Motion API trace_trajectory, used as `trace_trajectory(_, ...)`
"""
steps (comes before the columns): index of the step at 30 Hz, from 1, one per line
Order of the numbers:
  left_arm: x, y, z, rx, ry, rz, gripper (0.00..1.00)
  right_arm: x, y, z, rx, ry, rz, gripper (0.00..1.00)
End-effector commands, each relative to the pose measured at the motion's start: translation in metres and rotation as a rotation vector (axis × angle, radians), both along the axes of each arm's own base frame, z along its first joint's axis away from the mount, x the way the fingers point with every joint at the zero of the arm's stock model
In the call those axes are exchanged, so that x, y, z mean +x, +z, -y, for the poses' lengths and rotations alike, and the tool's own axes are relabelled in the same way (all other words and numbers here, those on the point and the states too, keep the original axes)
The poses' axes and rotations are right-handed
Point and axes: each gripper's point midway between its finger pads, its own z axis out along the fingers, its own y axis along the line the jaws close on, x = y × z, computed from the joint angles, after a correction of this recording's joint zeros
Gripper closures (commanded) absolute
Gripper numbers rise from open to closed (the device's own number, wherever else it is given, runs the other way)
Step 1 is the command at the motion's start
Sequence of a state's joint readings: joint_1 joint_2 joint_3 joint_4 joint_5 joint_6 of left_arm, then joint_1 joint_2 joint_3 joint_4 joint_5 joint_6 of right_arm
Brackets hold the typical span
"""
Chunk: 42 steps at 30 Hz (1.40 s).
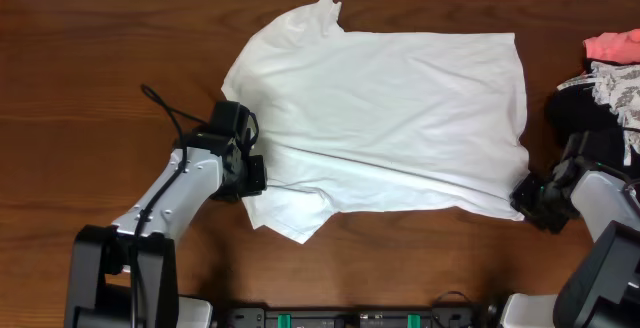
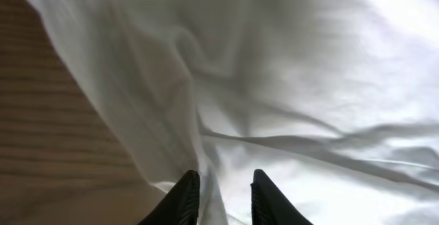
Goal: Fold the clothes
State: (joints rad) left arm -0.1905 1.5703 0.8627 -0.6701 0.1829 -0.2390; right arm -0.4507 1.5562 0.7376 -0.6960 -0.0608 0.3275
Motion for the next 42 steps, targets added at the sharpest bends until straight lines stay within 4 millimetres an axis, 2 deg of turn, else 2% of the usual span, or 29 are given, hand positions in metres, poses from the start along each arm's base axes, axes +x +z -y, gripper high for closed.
trace_trajectory(1, 0.003, 0.003, 0.008, -0.046, 0.006, -0.006, 0.75, -0.003, -0.001, 0.001, -0.003, 0.004, -0.002, 0.73)
trace_trajectory(5, 0.001, 0.003, 0.013, -0.045, -0.011, -0.009, 0.79, -0.003, -0.001, 0.001, -0.004, 0.003, -0.002, 0.73)
trace_trajectory(11, -0.001, 0.003, 0.018, -0.044, -0.034, -0.01, 0.79, -0.003, -0.001, 0.001, -0.004, 0.003, -0.002, 0.72)
trace_trajectory(23, -0.002, 0.001, 0.004, 0.039, -0.026, -0.009, 0.78, -0.003, -0.001, 0.001, -0.003, 0.004, -0.002, 0.72)
trace_trajectory(25, -0.002, 0.001, 0.004, 0.039, -0.026, -0.009, 0.78, -0.003, -0.001, 0.001, -0.003, 0.004, -0.002, 0.71)
trace_trajectory(27, -0.002, 0.001, 0.004, 0.04, -0.026, -0.01, 0.66, -0.003, -0.001, 0.001, -0.003, 0.004, -0.002, 0.71)
trace_trajectory(28, -0.002, 0.001, 0.004, 0.04, -0.026, -0.01, 0.64, -0.003, -0.001, 0.001, -0.003, 0.004, -0.002, 0.72)
trace_trajectory(42, -0.018, -0.014, -0.001, 0.056, -0.027, -0.049, 0.64, -0.003, -0.001, 0.001, -0.003, 0.004, -0.003, 0.71)
